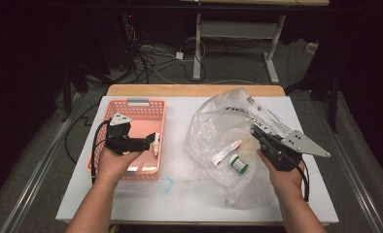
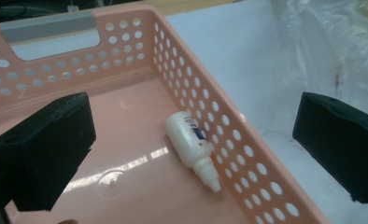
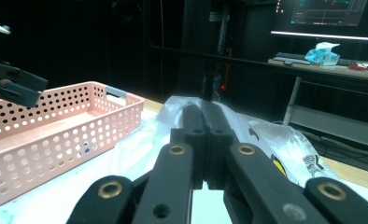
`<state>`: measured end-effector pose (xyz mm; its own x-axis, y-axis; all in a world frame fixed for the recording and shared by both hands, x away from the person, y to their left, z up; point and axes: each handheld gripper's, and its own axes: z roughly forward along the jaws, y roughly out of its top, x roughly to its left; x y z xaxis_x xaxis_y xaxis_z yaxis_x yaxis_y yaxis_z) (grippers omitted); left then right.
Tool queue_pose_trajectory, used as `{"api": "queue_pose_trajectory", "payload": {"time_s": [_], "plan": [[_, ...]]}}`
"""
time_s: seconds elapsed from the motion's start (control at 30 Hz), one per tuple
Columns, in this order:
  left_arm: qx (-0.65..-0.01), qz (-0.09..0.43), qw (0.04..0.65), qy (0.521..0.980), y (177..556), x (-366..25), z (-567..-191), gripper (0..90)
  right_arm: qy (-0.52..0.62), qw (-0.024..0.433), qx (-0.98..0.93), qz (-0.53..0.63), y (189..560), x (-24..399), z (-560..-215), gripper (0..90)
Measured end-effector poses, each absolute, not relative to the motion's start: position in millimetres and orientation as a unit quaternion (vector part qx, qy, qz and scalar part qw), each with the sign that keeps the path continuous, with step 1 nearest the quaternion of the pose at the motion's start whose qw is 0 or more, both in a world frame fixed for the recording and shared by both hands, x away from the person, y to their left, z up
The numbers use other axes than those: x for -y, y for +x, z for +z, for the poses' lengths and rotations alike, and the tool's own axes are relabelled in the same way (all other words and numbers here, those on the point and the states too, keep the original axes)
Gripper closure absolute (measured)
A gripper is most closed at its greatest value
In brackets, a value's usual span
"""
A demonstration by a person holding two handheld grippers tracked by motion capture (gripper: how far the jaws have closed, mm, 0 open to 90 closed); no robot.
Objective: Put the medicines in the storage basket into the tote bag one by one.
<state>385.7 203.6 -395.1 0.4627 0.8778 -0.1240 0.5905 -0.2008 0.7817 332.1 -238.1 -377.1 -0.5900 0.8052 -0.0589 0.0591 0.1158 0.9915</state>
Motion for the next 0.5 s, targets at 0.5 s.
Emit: {"api": "queue_pose_trajectory", "payload": {"time_s": [0.5], "plan": [[-0.525,0.128,0.321,0.778,435.1,-198.7,-417.9,4.2,0.319,0.322,-0.675,0.583,332.5,240.1,-376.7,90.0]]}}
